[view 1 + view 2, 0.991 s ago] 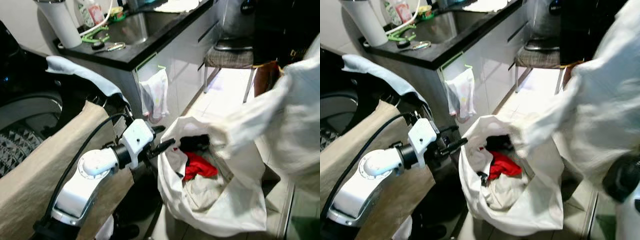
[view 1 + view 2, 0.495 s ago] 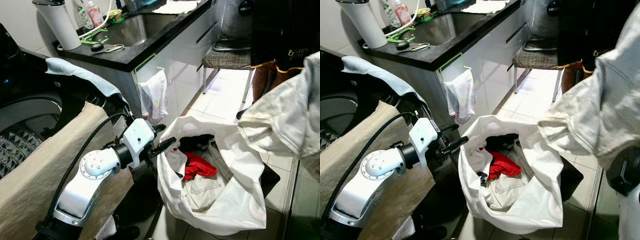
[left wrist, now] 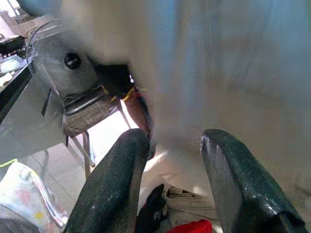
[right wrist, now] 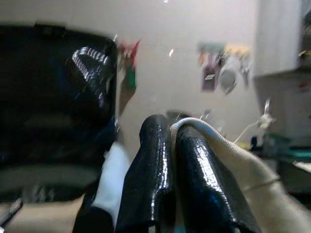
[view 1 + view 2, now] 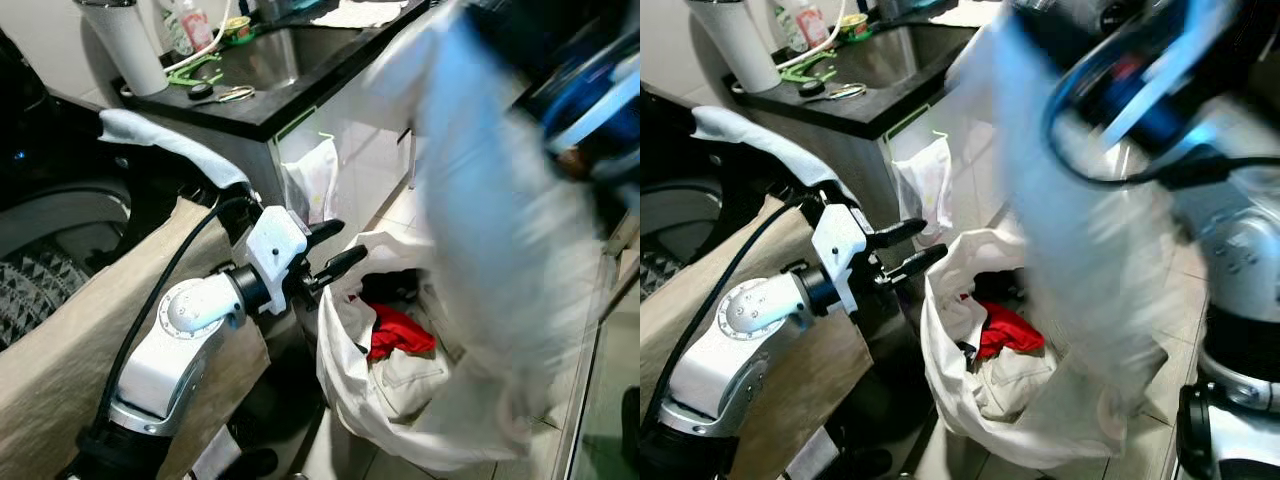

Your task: Clothes washing

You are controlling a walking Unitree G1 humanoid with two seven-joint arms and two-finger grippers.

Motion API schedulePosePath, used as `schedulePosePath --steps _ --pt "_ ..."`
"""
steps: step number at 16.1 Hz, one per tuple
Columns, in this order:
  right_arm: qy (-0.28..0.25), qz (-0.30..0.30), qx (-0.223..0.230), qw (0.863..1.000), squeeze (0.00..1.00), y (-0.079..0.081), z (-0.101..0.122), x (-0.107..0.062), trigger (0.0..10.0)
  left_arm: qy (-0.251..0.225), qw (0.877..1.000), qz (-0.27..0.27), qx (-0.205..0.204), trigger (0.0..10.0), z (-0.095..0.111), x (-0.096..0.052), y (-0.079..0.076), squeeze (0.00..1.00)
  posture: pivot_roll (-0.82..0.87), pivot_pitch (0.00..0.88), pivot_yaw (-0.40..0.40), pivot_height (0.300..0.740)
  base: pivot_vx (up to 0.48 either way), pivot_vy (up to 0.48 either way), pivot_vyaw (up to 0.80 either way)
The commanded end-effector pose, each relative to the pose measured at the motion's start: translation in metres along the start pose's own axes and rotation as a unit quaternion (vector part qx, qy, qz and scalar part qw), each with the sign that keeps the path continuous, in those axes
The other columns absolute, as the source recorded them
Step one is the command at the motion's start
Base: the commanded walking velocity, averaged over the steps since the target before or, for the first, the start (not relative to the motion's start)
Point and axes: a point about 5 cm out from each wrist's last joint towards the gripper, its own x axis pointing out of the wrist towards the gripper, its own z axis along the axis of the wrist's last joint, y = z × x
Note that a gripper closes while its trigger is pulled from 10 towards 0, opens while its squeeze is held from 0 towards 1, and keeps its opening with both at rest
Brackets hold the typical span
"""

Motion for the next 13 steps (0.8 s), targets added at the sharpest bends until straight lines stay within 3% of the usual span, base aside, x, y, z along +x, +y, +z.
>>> schedulePosePath --steps 1,2,4,7,10,13 --pt "0.025 0.032 -0.027 0.999 0.0 0.013 -0.004 0.003 0.0 0.004 1.0 0.0 0.01 10.0 0.003 -0.004 0.003 0.0 -0.07 0.0 0.151 0.74 0.0 0.0 0.0" --pt "0.076 -0.005 -0.03 0.997 0.0 0.012 -0.031 -0.002 0.0 0.014 1.0 0.003 0.016 10.0 0.002 -0.005 0.003 0.0 -0.07 0.0 0.148 0.74 0.0 0.0 0.0" --pt "0.066 -0.054 -0.031 0.996 0.0 0.011 -0.039 0.001 0.0 0.018 1.0 0.012 0.018 10.0 0.001 -0.008 0.003 0.0 -0.07 0.0 0.125 0.74 0.0 0.0 0.0" --pt "0.016 -0.063 0.005 0.998 0.0 0.014 -0.033 0.011 0.0 0.004 0.998 0.057 0.013 10.0 0.005 -0.014 0.005 0.0 -0.05 0.0 0.053 0.74 0.0 0.0 0.0" --pt "0.012 -0.042 0.013 0.999 0.0 0.015 -0.033 0.017 0.0 -0.002 0.997 0.08 0.015 10.0 0.01 -0.022 0.002 0.0 -0.02 0.0 -0.01 0.74 0.0 0.0 0.0" --pt "-0.012 -0.034 0.047 0.998 0.0 0.014 -0.028 0.021 0.0 0.035 0.996 0.069 0.035 10.0 0.006 -0.028 -0.001 0.0 -0.01 0.0 -0.019 0.74 0.0 0.0 0.0"
